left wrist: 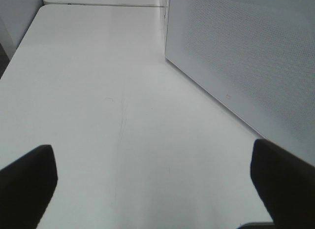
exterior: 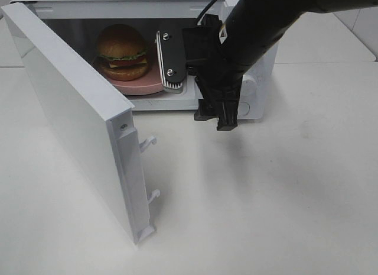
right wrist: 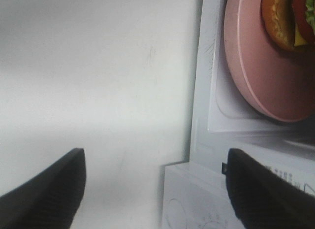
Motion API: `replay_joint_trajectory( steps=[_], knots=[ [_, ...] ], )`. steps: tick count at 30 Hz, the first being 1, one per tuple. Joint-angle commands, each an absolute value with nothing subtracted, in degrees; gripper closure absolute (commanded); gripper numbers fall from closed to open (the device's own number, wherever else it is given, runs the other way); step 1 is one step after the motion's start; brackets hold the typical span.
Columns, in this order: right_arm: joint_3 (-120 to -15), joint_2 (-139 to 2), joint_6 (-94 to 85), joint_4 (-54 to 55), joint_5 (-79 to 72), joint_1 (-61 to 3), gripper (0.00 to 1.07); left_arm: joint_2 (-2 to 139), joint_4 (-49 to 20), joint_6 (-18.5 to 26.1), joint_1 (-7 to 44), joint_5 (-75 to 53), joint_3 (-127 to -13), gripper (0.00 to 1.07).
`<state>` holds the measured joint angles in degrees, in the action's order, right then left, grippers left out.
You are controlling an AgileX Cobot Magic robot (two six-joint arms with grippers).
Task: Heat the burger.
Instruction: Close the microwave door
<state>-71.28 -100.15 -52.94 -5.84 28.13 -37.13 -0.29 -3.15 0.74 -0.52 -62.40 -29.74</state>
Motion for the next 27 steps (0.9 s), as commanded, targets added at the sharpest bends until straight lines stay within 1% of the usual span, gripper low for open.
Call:
replay_joint_trajectory(
  steps=[1,5,9,13,14,15,20,21,22,23,24,27],
  knots=[
    [-67.0,-95.1,-47.5,-6.1,28.4,-37.2,0.31,-1.1,-3.2,0.7,-0.5,-61.4,-29.6,0.07],
    [-63.8,-91.5,-43.5,-6.2,28.4,-37.2,0.31,-1.1,-3.2,0.7,-0.5,-61.4,-29.6,0.07],
    [-58.4,-85.9,-35.5,-6.2,29.1,-37.2,0.31,-1.1,-3.2,0.7,-0.5,-61.4,-29.6,0.07],
    [-55.2,-82.3,-30.1,-6.2,30.7,-37.2,0.31,-1.1,-3.2,0.7,-0.5,-61.4,-29.6,0.07],
    [-52.9,-80.2,-25.8,-6.1,31.8,-37.2,0.31,-1.1,-3.2,0.7,-0.5,-61.4,-29.6,0.07],
    [-52.9,-80.2,-25.8,-6.1,31.8,-37.2,0.31,-1.1,-3.2,0.7,-0.5,-61.4,-29.6,0.07],
    [-47.7,-73.0,-11.7,-6.1,38.0,-37.2,0.31,-1.1,-3.2,0.7,-0.5,-61.4,-29.6,0.07],
    [-47.7,-73.0,-11.7,-6.1,38.0,-37.2,0.31,-1.1,-3.2,0.7,-0.5,-61.4,-29.6,0.07],
    [-46.4,-70.5,-6.9,-6.1,40.7,-37.2,0.31,-1.1,-3.2,0.7,-0.5,-61.4,-29.6,0.07],
    [-46.4,-70.5,-6.9,-6.1,40.7,-37.2,0.31,-1.1,-3.2,0.7,-0.5,-61.4,-29.6,0.07],
    [-45.5,-68.1,-2.8,-6.1,43.4,-37.2,0.31,-1.1,-3.2,0.7,-0.5,-61.4,-29.6,0.07],
    [-44.5,-64.2,2.1,-6.1,47.9,-37.2,0.31,-1.1,-3.2,0.7,-0.5,-61.4,-29.6,0.07]
  ],
)
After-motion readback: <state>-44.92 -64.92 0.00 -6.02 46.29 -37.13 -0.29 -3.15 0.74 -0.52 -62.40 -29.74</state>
